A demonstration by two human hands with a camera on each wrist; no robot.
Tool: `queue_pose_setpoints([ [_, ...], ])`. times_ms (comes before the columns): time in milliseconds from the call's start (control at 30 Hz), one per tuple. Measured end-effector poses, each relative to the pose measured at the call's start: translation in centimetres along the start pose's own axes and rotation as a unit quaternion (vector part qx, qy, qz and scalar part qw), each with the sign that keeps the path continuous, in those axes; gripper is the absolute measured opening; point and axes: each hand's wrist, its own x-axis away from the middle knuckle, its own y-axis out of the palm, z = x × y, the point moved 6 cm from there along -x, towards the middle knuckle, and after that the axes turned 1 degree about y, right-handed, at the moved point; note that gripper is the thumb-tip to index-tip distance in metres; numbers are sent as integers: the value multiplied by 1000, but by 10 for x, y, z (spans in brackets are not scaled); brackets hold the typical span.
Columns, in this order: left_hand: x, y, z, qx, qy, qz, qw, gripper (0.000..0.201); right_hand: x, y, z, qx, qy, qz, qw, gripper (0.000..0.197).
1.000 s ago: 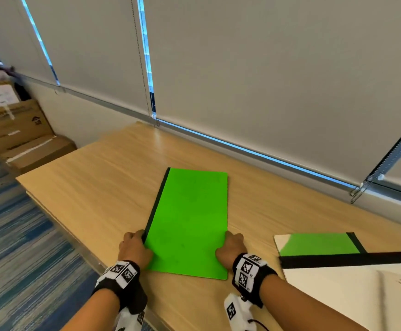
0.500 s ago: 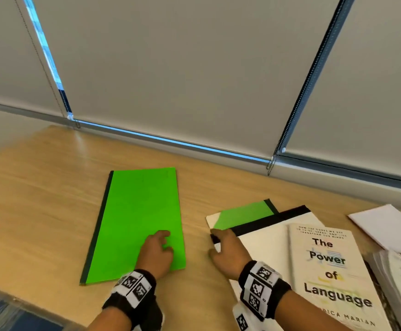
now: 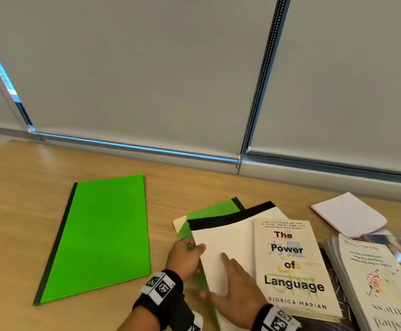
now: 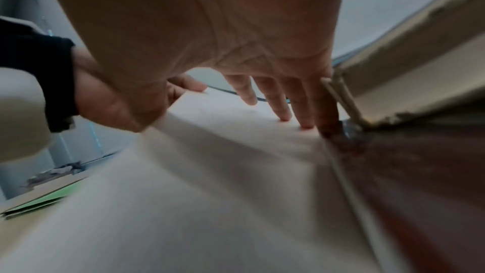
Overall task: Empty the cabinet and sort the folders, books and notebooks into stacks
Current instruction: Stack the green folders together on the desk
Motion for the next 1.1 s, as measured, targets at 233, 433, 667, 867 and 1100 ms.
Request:
queue_pose_setpoints([
  [233, 17, 12, -4, 10, -52, -74, 996, 16, 9, -18, -29, 118, -89, -23, 989, 74],
  [433, 15, -6, -4, -42, 13, -42, 998, 19, 8, -32, -20, 60, -67, 6, 996, 80],
  [667, 42, -120, 81, 38, 112, 57, 991, 17, 9, -47, 6, -120, -40, 82, 989, 80],
  [867, 84, -162, 105, 92, 189, 81, 974, 21, -11, -55, -13, -463, 32, 90, 881, 86],
  [1100, 101, -176, 57, 229, 208, 139, 941, 61, -20, -66, -67, -702, -33, 2, 711, 50],
])
